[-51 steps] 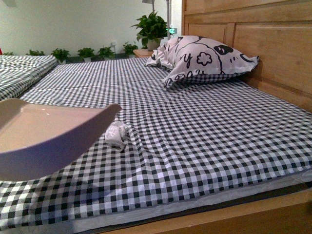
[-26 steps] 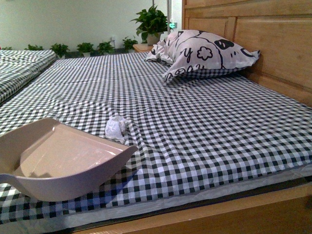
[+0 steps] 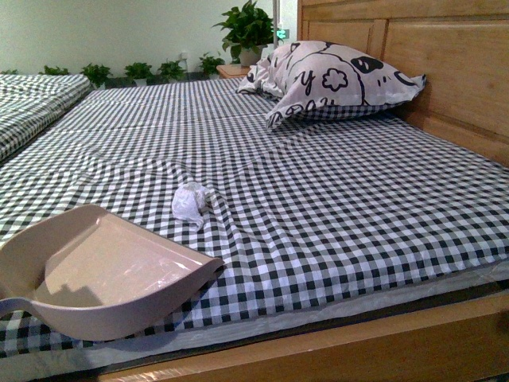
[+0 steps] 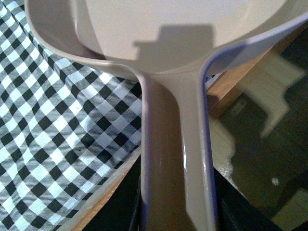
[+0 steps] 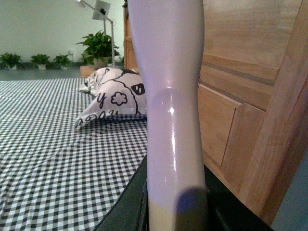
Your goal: Clean up trash
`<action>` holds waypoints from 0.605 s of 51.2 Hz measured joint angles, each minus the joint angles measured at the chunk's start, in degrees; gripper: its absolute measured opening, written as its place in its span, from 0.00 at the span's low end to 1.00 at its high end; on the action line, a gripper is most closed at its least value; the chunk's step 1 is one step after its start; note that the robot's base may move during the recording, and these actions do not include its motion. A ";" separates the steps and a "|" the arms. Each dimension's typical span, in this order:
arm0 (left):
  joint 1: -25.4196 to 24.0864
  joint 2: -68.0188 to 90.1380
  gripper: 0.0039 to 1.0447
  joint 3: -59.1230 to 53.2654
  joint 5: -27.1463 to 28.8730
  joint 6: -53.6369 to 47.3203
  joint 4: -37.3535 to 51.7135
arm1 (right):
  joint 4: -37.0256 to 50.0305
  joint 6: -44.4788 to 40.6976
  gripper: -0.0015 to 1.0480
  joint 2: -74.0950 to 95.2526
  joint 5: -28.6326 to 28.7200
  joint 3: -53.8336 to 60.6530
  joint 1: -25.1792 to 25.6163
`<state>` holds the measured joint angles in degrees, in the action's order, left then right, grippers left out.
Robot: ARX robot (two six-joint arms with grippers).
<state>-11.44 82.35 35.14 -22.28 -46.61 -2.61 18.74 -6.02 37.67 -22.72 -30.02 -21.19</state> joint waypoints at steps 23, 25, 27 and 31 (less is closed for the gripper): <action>-0.11 0.48 0.25 0.00 0.35 -0.72 0.37 | -32.22 1.92 0.19 16.20 11.87 -18.60 0.81; -0.11 0.48 0.25 0.00 0.35 -0.72 0.37 | -32.30 2.49 0.19 21.07 15.12 -21.53 0.76; -0.11 0.50 0.25 0.00 0.35 -0.74 0.37 | -31.82 2.58 0.19 24.48 17.27 -23.67 0.57; -0.11 0.48 0.25 0.00 0.33 -0.74 0.37 | -31.04 2.58 0.19 32.28 20.55 -28.06 0.00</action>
<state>-11.55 82.83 35.14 -21.96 -47.35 -2.24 -12.29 -3.44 69.95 -2.17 -58.08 -21.19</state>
